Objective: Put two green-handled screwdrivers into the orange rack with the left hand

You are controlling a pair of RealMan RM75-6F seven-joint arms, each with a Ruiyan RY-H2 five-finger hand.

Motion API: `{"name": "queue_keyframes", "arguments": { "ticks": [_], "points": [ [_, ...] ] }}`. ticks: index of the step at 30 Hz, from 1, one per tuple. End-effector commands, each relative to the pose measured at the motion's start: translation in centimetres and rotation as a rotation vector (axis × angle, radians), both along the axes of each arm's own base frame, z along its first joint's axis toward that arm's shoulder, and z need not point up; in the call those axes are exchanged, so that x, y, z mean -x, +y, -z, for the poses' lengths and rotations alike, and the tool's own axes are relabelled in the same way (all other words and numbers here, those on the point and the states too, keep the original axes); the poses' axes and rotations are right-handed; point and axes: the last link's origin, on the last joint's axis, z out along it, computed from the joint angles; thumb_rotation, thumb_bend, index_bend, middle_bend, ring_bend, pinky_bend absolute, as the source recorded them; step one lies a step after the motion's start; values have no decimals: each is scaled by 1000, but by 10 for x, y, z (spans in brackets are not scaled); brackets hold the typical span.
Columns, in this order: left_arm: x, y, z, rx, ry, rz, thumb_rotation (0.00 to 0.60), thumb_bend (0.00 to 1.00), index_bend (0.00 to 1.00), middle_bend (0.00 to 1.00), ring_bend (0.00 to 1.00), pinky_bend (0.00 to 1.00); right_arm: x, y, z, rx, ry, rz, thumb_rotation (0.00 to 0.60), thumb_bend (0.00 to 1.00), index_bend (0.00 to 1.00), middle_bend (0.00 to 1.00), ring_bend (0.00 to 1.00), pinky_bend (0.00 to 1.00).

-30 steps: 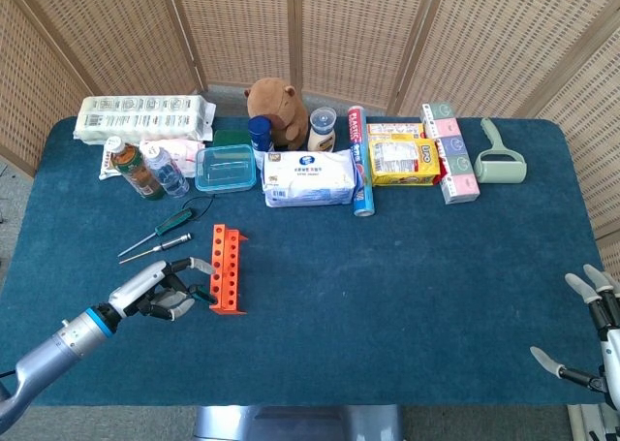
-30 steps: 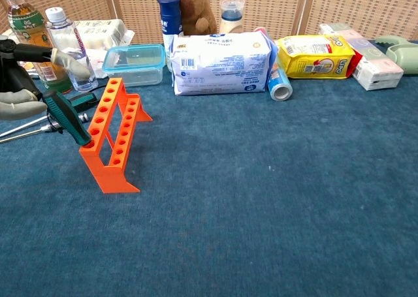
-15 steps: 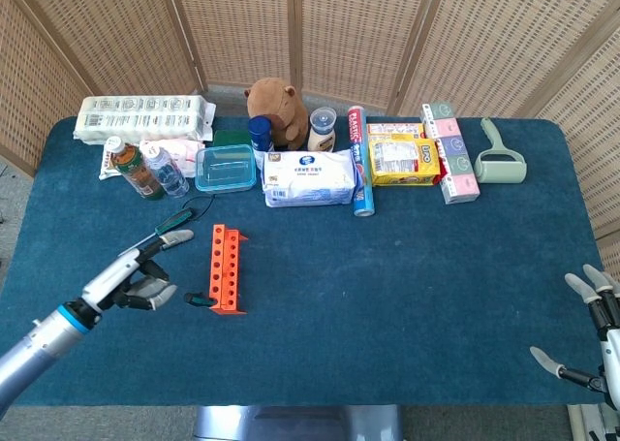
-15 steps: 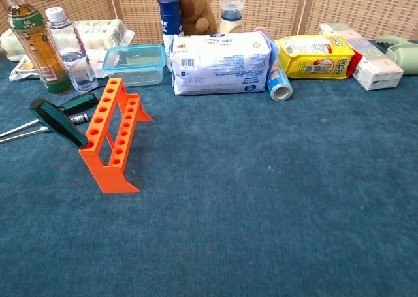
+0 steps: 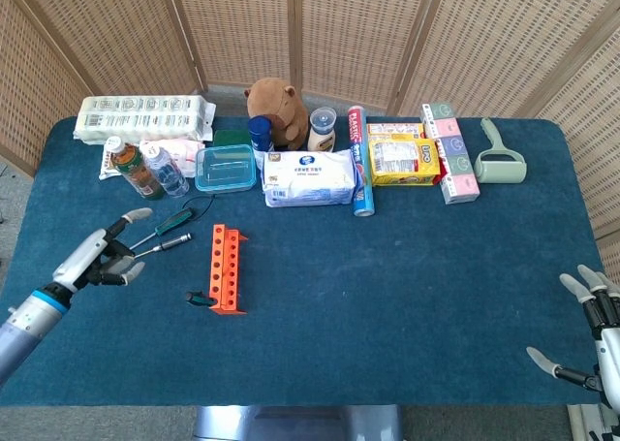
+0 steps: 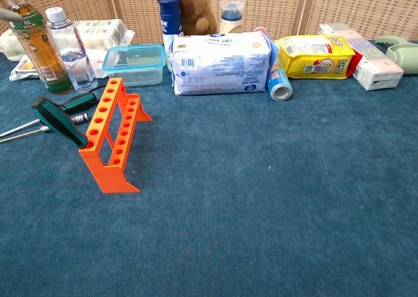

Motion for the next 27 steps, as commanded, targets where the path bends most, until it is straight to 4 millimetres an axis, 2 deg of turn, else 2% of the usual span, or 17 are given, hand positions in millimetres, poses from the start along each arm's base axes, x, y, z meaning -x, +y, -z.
{"name": "queue_keyframes", "arguments": {
  "ticks": [1, 4, 6, 17, 27],
  "points": [
    [7, 33, 11, -33, 108, -97, 600, 411, 62, 943, 895, 953, 0, -1, 1, -2, -1, 2, 501, 0, 137, 55, 0, 0],
    [1, 47, 18, -44, 166, -129, 600, 399, 71, 943, 895, 953, 1, -2, 0, 3, -1, 6, 502, 0, 137, 55, 0, 0],
    [-2, 55, 23, -60, 211, -156, 600, 376, 117, 943, 895, 953, 2, -3, -1, 5, -5, 10, 499, 0, 138, 55, 0, 0],
    [-4, 77, 39, -57, 380, -281, 600, 232, 207, 943, 895, 952, 3, -3, -5, 4, -17, 6, 499, 0, 137, 55, 0, 0],
    [-4, 91, 61, -15, 457, -362, 600, 229, 223, 943, 895, 953, 4, -4, -4, 0, -16, 9, 501, 0, 137, 55, 0, 0]
  ]
}}
